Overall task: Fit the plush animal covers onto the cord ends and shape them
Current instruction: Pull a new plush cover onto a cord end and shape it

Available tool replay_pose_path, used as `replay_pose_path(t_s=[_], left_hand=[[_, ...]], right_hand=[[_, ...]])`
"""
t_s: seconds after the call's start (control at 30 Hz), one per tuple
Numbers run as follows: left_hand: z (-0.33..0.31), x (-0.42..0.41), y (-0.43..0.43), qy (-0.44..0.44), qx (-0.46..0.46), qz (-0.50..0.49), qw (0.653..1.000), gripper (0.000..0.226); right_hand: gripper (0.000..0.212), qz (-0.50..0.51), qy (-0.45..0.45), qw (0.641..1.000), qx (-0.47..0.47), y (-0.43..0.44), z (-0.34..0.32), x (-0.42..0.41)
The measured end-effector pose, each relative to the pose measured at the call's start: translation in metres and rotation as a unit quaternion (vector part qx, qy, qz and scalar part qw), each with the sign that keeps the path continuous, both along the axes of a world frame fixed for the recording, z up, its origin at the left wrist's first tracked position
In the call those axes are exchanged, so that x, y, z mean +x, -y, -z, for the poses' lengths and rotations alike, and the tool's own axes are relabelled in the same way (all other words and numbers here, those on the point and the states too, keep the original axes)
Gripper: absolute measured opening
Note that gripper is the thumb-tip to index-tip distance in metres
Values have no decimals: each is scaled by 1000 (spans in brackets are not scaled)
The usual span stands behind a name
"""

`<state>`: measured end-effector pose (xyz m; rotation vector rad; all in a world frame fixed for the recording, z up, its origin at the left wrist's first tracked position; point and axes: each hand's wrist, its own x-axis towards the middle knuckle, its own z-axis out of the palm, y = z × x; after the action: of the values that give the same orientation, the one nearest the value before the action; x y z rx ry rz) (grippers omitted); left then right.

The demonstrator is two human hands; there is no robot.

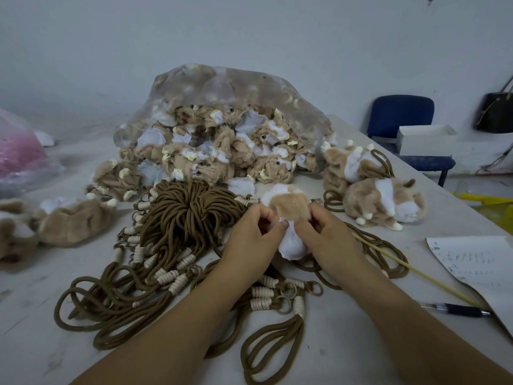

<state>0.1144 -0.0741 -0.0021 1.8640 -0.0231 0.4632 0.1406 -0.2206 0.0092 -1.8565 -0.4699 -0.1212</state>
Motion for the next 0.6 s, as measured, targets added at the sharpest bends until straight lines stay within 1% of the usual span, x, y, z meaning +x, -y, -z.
replay_pose_path(t_s=[0.1,0.17,0.23,0.3,0.33,0.4,0.47,0.53,0.6], left_hand=[[0,2,-5,-10,-37,-40,998,22],[1,4,-9,-16,-46,-60,997,26],[1,5,-12,-17,-54,-65,996,30],[1,7,-14,-15,-67,-69,995,34],[1,7,-15,-15,-67,-72,995,34],[0,7,-14,-17,-64,-71,995,33],[0,6,-12,-19,-81,-53,995,32],[-2,3,-10,-9,-97,-26,995,33],[-4,0,-7,11,-81,-1,997,33]], right_hand=[[16,-41,35,998,-37,-4,0,-5],[21,-62,42,996,-55,-9,2,-7],[29,-80,-13,997,-19,-10,2,-8],[31,-138,-96,985,31,-8,4,-6],[33,-169,-123,977,39,-8,5,-7],[47,-194,-139,970,37,-8,7,-7],[53,-177,-134,974,36,-10,7,-6],[42,-143,-119,981,49,-10,7,-4],[19,-106,-102,987,64,-7,6,-2]])
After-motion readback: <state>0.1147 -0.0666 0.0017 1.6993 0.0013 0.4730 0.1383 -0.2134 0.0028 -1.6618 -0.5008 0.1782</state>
